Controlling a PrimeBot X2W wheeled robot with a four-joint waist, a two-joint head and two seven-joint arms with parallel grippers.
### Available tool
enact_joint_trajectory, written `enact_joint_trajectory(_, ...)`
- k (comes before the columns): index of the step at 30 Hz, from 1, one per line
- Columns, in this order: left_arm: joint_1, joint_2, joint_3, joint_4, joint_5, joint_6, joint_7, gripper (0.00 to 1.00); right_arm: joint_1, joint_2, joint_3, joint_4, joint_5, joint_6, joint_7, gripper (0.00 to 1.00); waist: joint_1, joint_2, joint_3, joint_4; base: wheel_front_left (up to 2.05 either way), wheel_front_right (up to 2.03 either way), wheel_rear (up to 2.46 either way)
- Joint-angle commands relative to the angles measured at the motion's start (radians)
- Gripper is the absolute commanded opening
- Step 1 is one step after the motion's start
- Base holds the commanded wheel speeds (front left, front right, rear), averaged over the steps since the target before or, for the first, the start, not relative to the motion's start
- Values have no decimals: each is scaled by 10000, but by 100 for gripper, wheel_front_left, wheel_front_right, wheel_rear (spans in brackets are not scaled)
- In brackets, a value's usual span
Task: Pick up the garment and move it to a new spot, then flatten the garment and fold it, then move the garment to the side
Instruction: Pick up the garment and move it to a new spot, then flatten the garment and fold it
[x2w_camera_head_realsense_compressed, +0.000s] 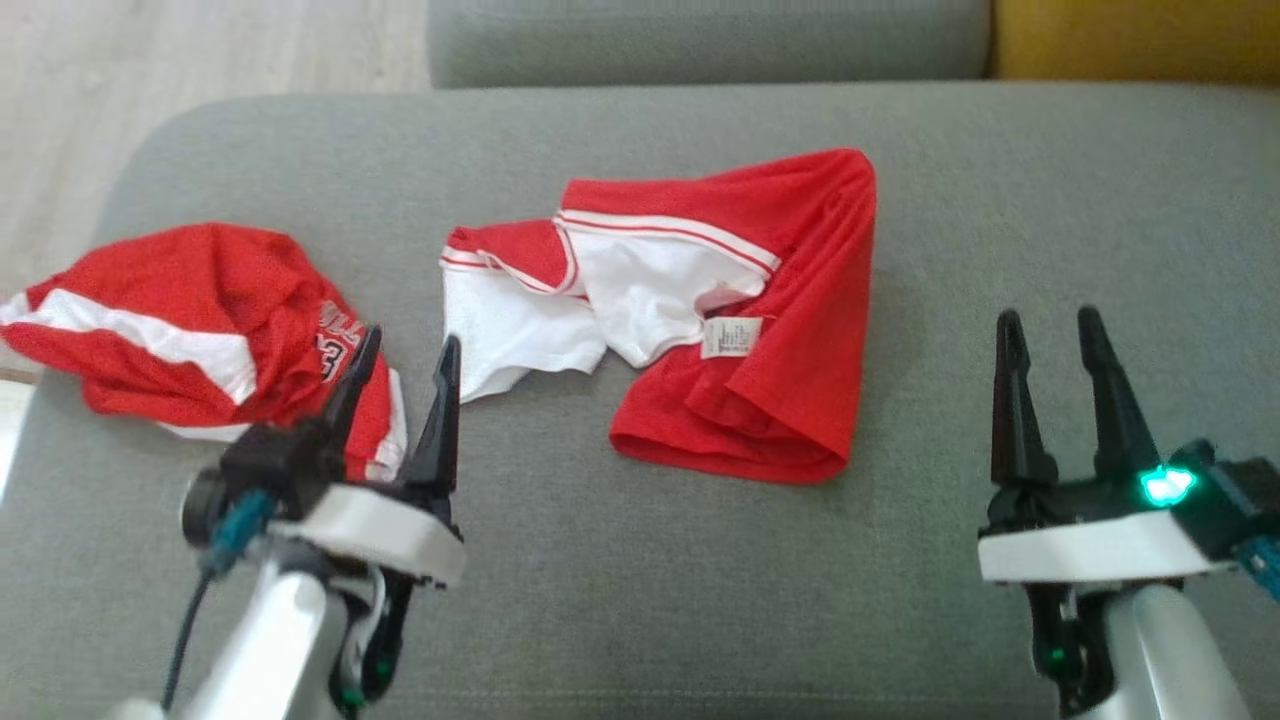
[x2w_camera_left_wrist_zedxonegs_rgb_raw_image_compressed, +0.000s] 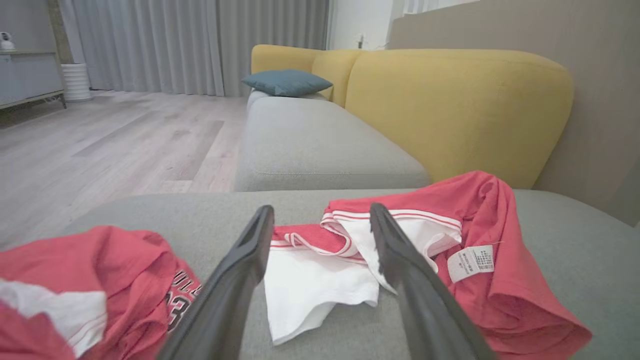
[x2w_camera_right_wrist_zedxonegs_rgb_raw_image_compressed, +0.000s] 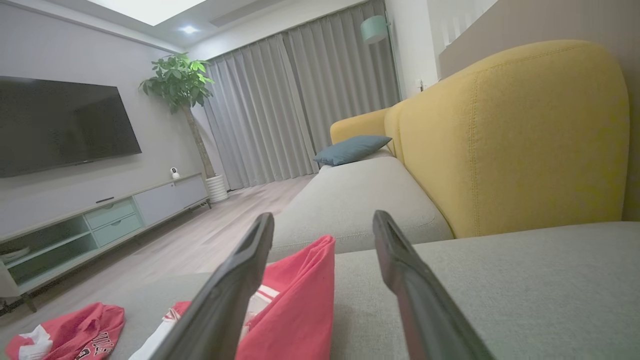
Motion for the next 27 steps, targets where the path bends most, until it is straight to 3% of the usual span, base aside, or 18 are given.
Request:
enact_joint_trajectory(1, -214, -94, 603, -541, 136, 46, -118, 100, -68, -56, 179, -250, -81, -7, -94, 100, 0, -1, -201, 169, 0, 0, 0)
enact_joint_trajectory(12, 929, -1310, 1935, -1203, 1260, -755, -119, 100, 260, -56, 199, -50, -208, -7, -94, 100, 0, -1, -266, 182, 0, 0, 0)
enact_joint_trajectory(20, 941, -1673, 2357, -1107, 1682, -1277, -120, 100, 70, -56, 814, 181, -855, -7, -94, 100, 0, -1, 40, 456, 0, 0, 0)
enact_joint_trajectory(27, 691, -1807, 2301, -932, 1759, -1556, -120, 100, -816, -56, 1569, 1694, -1641, -7, 60, 100, 0, -1, 652, 1097, 0, 0, 0)
